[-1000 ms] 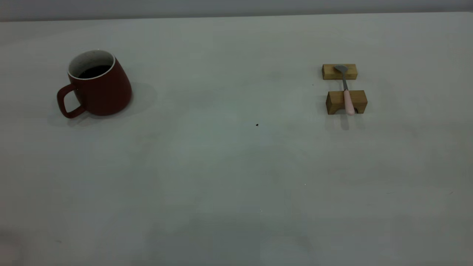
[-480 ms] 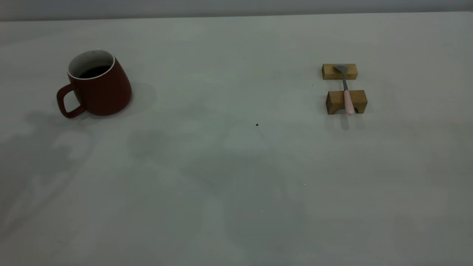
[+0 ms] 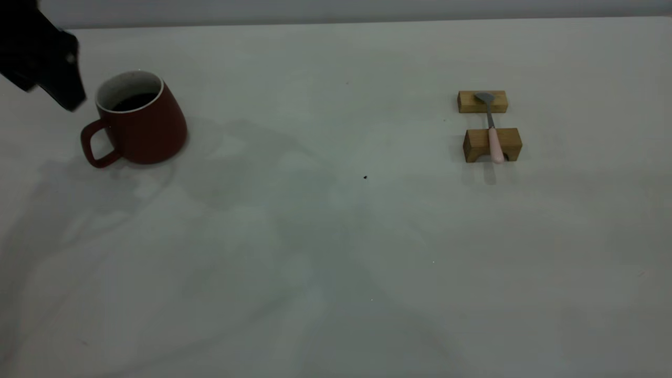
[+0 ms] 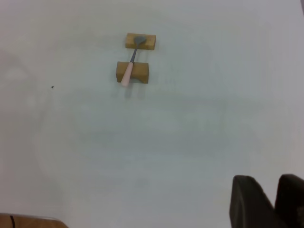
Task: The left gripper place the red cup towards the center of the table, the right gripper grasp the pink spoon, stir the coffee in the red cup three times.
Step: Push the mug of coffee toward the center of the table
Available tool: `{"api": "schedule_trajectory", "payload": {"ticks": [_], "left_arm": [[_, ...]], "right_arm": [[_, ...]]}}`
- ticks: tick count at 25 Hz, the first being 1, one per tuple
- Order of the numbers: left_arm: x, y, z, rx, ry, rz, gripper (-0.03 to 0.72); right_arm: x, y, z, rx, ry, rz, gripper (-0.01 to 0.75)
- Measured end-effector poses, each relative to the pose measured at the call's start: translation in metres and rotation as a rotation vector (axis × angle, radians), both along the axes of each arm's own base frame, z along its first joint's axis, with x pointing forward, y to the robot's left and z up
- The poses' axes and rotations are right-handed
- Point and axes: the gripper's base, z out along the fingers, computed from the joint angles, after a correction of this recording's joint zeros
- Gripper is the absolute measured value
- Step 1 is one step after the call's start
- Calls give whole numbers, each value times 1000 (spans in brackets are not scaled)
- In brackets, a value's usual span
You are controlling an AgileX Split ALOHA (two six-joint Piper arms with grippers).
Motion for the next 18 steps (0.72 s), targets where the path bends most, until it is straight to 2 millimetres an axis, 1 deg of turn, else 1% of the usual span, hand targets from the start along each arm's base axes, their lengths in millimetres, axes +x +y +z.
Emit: {"api": "schedule_trajectory", "payload": {"ticks": [3, 4, 7, 11, 18], "left_arm": [[12, 0, -19, 2, 25, -9, 651], [16, -1, -29, 3, 40, -14, 649], [25, -1, -46, 8, 60, -33, 636], [34, 1, -62, 35, 68, -72, 618], [45, 2, -77, 57, 63, -102, 589]], "right_arm": [[0, 0, 0, 0, 0, 0, 169], [0, 0, 0, 0, 0, 0, 169], [0, 0, 0, 0, 0, 0, 169], [0, 0, 0, 0, 0, 0, 169], [0, 0, 0, 0, 0, 0, 169]]}}
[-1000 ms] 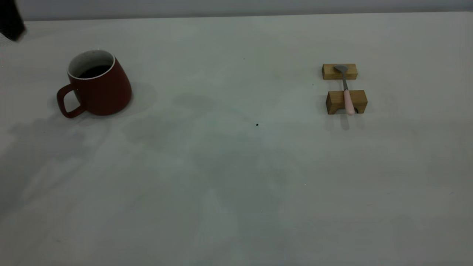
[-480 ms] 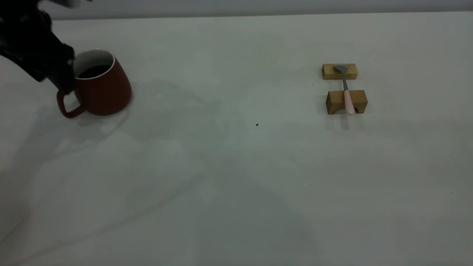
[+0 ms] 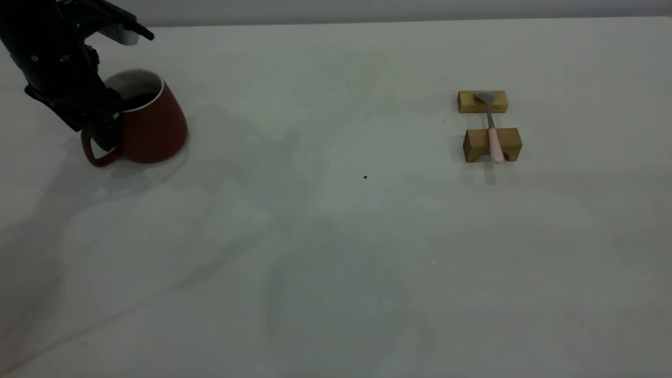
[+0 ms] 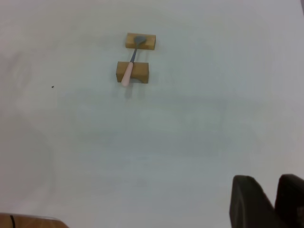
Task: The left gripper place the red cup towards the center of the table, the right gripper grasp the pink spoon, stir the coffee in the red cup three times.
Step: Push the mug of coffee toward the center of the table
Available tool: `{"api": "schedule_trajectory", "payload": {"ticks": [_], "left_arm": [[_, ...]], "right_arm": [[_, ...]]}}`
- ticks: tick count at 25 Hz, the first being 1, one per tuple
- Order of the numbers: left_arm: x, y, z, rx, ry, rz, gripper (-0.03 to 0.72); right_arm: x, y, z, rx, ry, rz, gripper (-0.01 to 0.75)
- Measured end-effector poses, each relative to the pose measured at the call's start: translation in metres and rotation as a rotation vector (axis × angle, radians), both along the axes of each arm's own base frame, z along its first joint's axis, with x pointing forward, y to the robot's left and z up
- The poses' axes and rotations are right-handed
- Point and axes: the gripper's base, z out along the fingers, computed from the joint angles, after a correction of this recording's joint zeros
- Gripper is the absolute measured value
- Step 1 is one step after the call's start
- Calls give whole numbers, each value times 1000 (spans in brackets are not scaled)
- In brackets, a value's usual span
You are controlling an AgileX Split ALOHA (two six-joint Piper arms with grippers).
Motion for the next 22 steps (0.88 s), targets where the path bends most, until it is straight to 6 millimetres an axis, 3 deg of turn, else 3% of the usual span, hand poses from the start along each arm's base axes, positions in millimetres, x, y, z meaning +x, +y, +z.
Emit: {"api": "schedule_trajectory", "payload": {"ticks": [10, 15, 22], "left_arm": [[2, -24, -2, 4, -24, -85, 497], [2, -44, -3, 7, -42, -163, 448], [-1, -76, -3, 5, -62, -260, 436]], "right_arm": [[0, 0, 0, 0, 0, 0, 169], [0, 0, 0, 0, 0, 0, 169], [0, 0, 0, 0, 0, 0, 169]]}}
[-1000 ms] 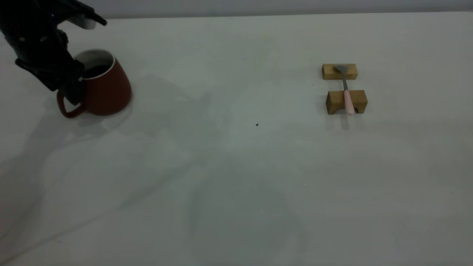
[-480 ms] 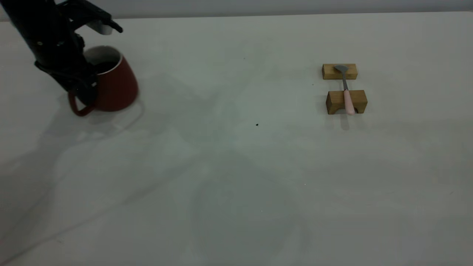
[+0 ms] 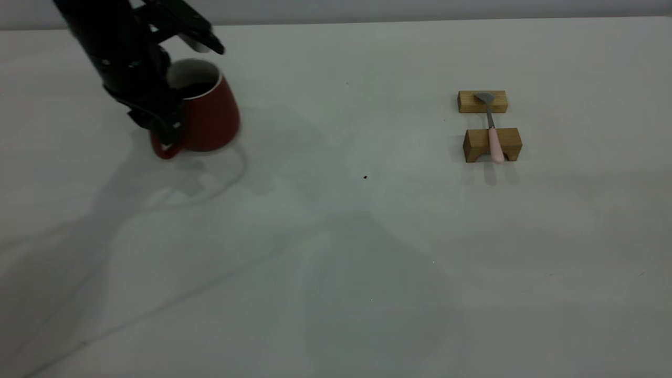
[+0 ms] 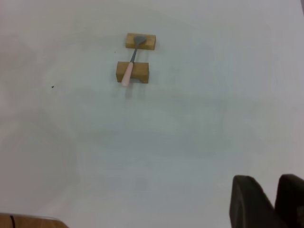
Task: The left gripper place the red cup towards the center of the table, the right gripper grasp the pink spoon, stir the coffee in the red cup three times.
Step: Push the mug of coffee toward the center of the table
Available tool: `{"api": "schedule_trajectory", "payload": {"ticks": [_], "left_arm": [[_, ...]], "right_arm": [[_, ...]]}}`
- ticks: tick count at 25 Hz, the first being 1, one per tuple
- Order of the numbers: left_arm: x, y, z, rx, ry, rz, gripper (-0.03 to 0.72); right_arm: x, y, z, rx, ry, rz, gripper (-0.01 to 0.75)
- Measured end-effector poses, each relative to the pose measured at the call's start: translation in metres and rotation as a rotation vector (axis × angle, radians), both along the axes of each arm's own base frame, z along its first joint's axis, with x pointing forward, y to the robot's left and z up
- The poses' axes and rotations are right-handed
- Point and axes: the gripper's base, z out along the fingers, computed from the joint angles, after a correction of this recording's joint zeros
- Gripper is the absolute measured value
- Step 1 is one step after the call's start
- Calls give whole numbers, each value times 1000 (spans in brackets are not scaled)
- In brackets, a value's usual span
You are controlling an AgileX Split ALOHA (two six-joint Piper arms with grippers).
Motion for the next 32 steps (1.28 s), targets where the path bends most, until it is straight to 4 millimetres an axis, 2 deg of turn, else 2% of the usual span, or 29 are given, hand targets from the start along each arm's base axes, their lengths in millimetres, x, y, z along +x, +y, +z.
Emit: {"api": "schedule_trajectory", "payload": {"ticks": [7, 15, 32], "left_arm": [[-4, -30, 1, -8, -32, -89, 436], [-7, -50, 0, -16, -62, -153, 436], [-7, -54, -2, -15, -62, -167, 436]], "right_arm": [[0, 0, 0, 0, 0, 0, 169], [0, 0, 0, 0, 0, 0, 169], [0, 0, 0, 0, 0, 0, 169]]}}
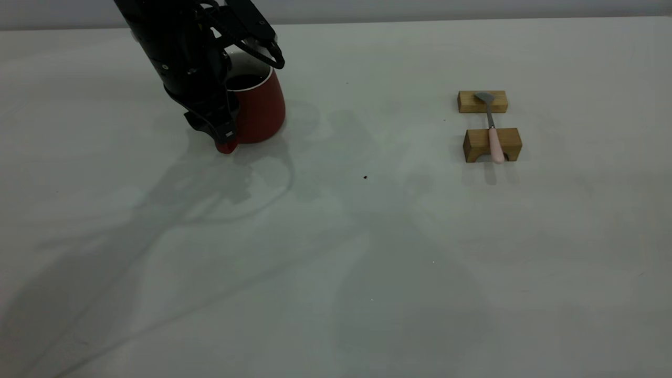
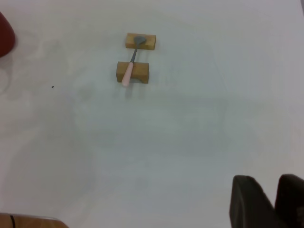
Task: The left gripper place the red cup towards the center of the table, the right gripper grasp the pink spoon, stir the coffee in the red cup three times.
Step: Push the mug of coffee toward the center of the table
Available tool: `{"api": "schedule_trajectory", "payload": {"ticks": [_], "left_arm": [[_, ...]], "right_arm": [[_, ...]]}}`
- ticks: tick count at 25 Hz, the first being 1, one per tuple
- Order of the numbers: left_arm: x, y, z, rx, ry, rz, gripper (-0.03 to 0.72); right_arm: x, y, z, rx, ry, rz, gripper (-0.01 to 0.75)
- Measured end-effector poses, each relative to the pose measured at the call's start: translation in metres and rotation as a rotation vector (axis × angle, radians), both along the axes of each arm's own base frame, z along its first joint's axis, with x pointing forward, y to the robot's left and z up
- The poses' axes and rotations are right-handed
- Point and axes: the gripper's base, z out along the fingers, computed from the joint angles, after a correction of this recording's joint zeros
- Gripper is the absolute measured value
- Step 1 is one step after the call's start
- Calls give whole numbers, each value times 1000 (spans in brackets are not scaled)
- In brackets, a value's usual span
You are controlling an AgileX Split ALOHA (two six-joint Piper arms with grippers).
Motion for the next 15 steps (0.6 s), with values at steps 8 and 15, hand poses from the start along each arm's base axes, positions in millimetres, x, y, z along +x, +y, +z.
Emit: {"api": "schedule_trajectory", "payload": {"ticks": [8, 15], "left_arm": [[1, -2, 41, -39, -35, 97, 515], [-17, 13, 127, -78, -16, 338, 680]], "right_arm": [[0, 0, 0, 0, 0, 0, 169], [0, 0, 0, 0, 0, 0, 169]]}}
